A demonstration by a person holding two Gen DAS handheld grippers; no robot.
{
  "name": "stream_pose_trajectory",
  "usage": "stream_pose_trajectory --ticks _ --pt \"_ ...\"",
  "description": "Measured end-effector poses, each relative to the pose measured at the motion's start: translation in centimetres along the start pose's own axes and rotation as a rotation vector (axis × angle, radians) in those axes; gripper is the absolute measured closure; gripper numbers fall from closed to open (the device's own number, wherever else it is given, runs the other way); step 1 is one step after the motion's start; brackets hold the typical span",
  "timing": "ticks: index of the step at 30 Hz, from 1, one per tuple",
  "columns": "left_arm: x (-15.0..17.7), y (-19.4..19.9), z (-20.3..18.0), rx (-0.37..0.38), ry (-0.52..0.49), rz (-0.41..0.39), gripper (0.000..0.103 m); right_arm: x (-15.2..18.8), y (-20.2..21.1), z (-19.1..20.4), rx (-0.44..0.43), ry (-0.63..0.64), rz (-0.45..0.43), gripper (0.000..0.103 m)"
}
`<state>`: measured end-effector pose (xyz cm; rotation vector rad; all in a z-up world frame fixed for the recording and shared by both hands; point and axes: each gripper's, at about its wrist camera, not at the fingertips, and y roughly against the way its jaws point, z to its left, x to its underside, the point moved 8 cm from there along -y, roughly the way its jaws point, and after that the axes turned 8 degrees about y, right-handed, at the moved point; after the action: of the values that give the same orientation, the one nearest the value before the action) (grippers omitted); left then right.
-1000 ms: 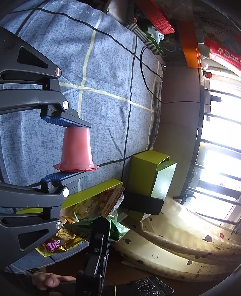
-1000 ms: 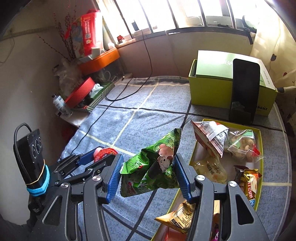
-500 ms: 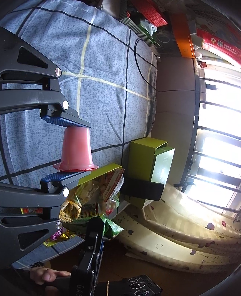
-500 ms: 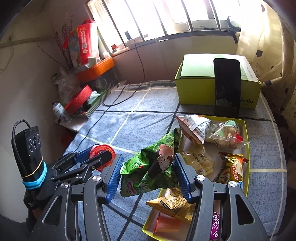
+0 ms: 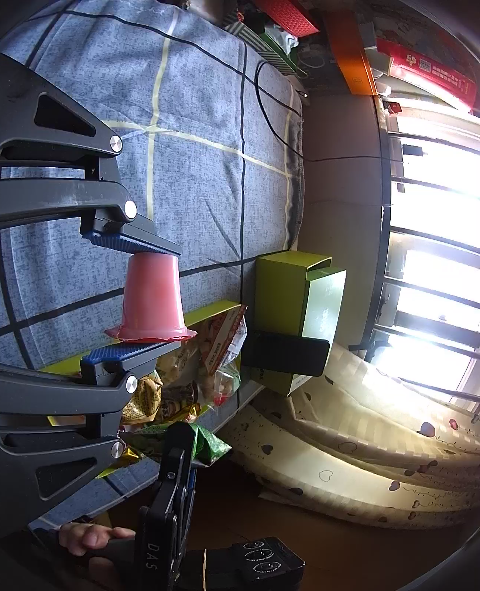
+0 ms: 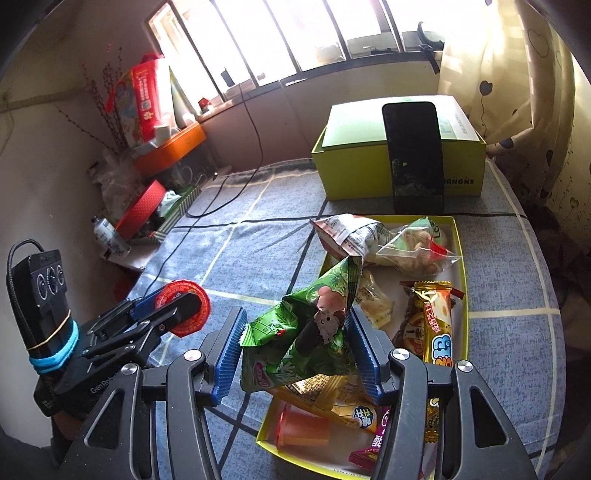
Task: Organize snacks
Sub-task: 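Carry the green bag with the right gripper while the left carries the pink cup toward the tray, then lower the green bag and pink cup into the tray and open both grippers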
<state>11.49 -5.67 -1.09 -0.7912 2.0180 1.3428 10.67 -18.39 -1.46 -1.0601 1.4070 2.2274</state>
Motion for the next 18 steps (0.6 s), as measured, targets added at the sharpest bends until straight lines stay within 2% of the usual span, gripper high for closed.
stream_pose_trajectory --ticks 12,18 --pt "0.5 -1.5 -3.0 0.035 -0.048 0.041 0.060 0.9 0.9 -3.2 0.022 -0.059 -0.010 0.049" --pt "0.5 -2.3 -4.2 0.053 -0.071 0.055 0.060 1.9 0.9 -4.7 0.056 -0.065 0.020 0.048"
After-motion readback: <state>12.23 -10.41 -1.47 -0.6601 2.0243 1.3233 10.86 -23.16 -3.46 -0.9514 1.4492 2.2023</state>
